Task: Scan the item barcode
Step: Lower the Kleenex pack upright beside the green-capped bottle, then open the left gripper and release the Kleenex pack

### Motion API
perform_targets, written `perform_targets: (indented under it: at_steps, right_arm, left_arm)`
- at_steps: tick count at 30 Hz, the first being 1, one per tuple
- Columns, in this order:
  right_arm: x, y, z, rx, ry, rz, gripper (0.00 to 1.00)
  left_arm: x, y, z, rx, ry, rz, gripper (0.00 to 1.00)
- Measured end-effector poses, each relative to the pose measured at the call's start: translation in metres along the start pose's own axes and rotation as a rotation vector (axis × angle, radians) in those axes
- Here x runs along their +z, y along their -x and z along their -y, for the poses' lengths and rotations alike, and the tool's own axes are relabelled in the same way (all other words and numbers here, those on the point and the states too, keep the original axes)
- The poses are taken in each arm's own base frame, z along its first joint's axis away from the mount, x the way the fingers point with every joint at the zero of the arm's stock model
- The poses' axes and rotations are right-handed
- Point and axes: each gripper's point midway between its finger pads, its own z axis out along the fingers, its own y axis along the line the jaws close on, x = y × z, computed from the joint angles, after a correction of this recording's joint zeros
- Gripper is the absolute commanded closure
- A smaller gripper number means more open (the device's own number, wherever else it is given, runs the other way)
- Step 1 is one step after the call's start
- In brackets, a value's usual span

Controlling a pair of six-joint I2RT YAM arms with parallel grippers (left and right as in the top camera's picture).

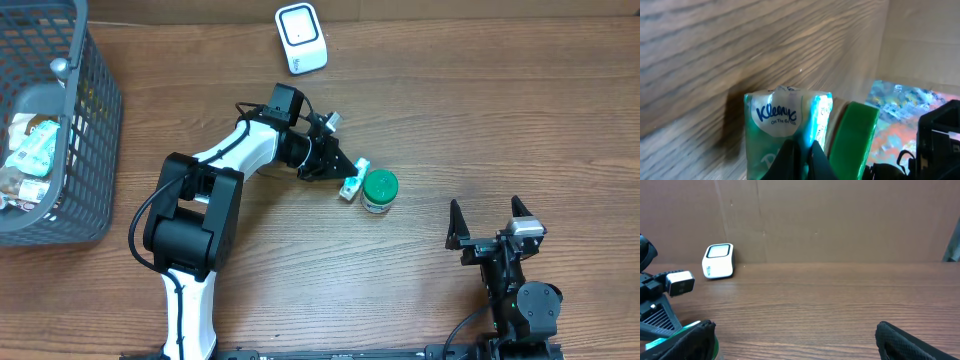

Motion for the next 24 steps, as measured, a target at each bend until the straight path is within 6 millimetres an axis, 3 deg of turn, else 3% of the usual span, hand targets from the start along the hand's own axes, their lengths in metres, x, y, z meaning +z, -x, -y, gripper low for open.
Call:
perform_targets:
  at_steps: [8,14,24]
  right_arm:
    - [0.0,0.0,0.0,0.0,0.0,-0.001,0.0]
    - [0.0,0.0,0.0,0.0,0.0,0.0,0.0]
    - [0.0,0.0,0.0,0.0,0.0,0.0,0.0]
  left_arm:
    - [0.0,-0.006,-0.015,-0.05,0.083,-0.009,0.88]
    - [0.007,-0.01,-0.013,-0.038,0.097,-0.023,0.87]
    - [0.01,-0.013,-0.01,-0.033,0.092,-0.033,0.72]
